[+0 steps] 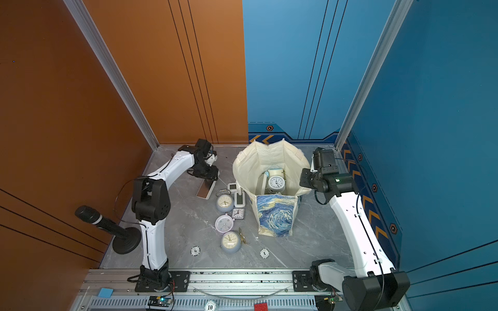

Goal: Put the alarm clock into the canvas bag
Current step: Pick up the alarm from the center of the board, then place the alarm at the canvas bag.

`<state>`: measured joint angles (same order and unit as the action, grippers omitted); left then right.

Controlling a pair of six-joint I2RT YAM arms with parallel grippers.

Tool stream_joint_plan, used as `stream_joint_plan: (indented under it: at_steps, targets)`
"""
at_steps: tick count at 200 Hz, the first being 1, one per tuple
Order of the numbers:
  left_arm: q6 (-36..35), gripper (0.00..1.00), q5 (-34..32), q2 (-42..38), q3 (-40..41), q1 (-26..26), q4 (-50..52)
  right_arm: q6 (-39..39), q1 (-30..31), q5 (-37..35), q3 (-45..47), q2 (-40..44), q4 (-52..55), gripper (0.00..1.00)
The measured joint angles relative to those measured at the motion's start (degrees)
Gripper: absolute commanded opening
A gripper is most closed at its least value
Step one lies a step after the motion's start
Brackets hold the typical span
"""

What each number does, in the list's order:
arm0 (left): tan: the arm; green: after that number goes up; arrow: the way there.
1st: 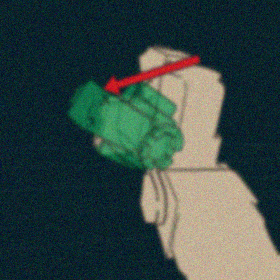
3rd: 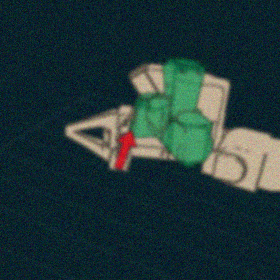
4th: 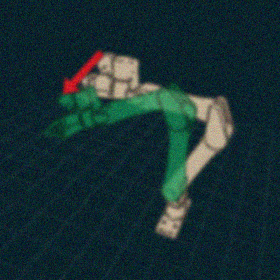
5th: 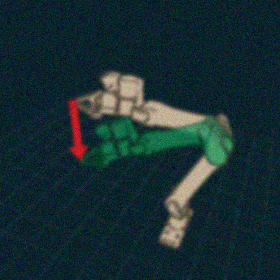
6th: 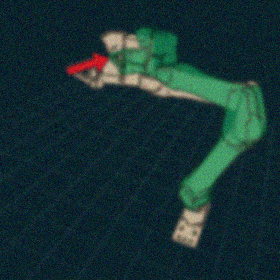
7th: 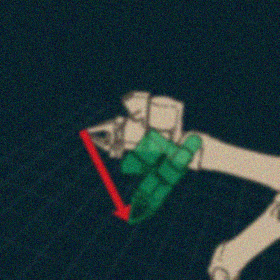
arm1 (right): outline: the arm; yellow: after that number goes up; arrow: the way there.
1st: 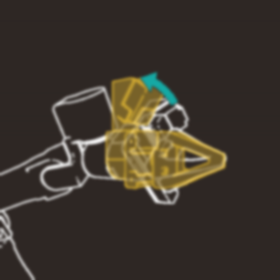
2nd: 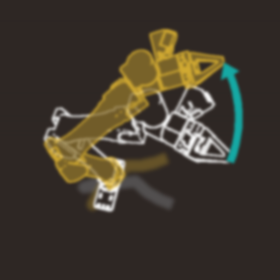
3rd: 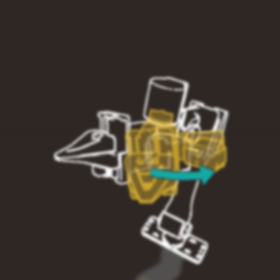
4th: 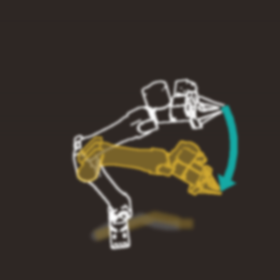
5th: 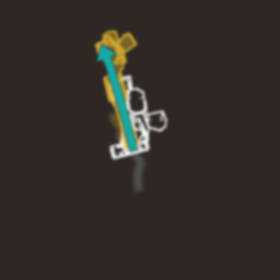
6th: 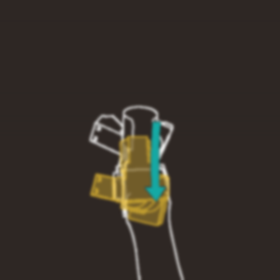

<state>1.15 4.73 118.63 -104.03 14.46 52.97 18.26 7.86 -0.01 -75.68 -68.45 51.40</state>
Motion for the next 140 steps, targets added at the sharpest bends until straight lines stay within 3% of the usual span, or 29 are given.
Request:
stream_joint_plan:
  at_steps: [78, 140]
  targets:
    - [6.6, 0.34, 1.7, -14.1, 4.4, -0.9, -8.1, 0.0, 0.0, 0.0, 0.0, 0.0, 0.0, 0.09]
    - [13.0, 0.33, 5.6, -27.5, 14.2, -0.7, -23.7, 0.0, 0.0, 0.0, 0.0, 0.3, 0.0, 0.09]
